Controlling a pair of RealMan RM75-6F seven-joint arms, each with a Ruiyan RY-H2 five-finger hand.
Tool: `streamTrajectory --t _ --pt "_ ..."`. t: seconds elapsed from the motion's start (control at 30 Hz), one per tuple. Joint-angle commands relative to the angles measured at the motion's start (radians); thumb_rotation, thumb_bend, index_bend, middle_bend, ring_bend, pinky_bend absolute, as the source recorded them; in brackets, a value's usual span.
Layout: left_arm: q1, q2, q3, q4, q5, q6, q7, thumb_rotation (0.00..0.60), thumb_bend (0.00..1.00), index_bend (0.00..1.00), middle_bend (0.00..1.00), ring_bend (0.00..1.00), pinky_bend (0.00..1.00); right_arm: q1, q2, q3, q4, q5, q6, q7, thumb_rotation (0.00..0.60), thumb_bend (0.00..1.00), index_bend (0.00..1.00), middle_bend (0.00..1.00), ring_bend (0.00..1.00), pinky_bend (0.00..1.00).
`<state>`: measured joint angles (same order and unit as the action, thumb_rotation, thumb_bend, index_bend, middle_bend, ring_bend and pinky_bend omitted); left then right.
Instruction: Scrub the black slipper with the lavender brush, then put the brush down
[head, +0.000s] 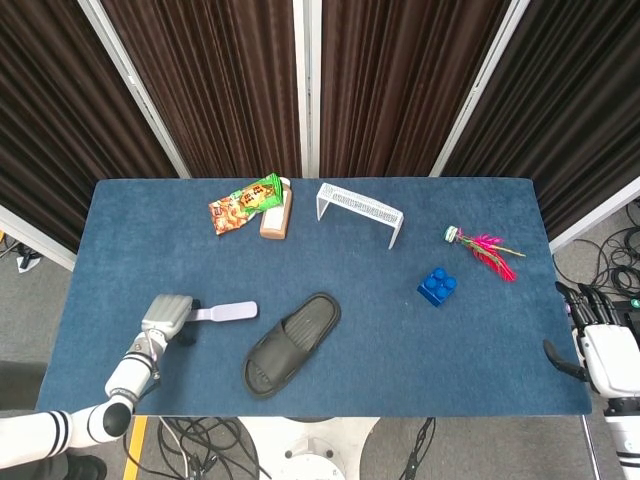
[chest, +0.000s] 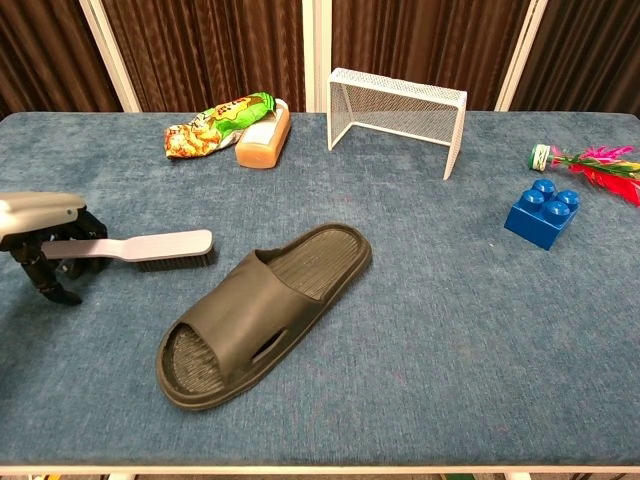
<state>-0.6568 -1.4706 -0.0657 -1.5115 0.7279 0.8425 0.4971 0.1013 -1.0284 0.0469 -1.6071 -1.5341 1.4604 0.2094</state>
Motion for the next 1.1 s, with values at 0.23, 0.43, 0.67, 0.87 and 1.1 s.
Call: streamTrajectory --t 0.23,0.43,0.67,0.87,1.1 --pt "-0.023 -0.002 0.001 0.037 0.009 -0.021 -0.026 0.6 0.32 0.76 0.78 0.77 0.75 -0.004 -0.001 0.001 -0.001 0.001 0.003 -0.001 0.6 0.28 0.02 0.13 0.0 0.0" --pt "-0.02 -0.001 0.005 0.056 0.056 -0.026 -0.072 0.6 0.41 0.85 0.87 0.85 0.86 -0.006 -0.001 0.0 -0.003 0.002 0.003 -0.003 0.6 0.28 0.02 0.14 0.0 0.0" --pt "-0.014 -0.023 0.009 0.101 0.092 -0.044 -0.128 0.6 0.42 0.95 0.93 0.9 0.94 -0.005 0.0 0.0 -0.01 0.002 -0.003 -0.008 0.6 0.28 0.02 0.14 0.0 0.0" --pt "0.0 -0.048 0.001 0.143 0.149 -0.055 -0.21 0.6 0.42 0.99 0.95 0.92 0.97 -0.003 0.003 -0.002 -0.019 0.003 -0.011 -0.013 0.6 0.29 0.02 0.14 0.0 0.0" --pt "0.059 -0.088 -0.043 0.211 0.337 -0.018 -0.505 0.6 0.44 1.0 1.0 0.98 1.0 0.003 0.006 -0.003 -0.032 0.002 -0.023 -0.024 0.6 0.29 0.03 0.14 0.0 0.0"
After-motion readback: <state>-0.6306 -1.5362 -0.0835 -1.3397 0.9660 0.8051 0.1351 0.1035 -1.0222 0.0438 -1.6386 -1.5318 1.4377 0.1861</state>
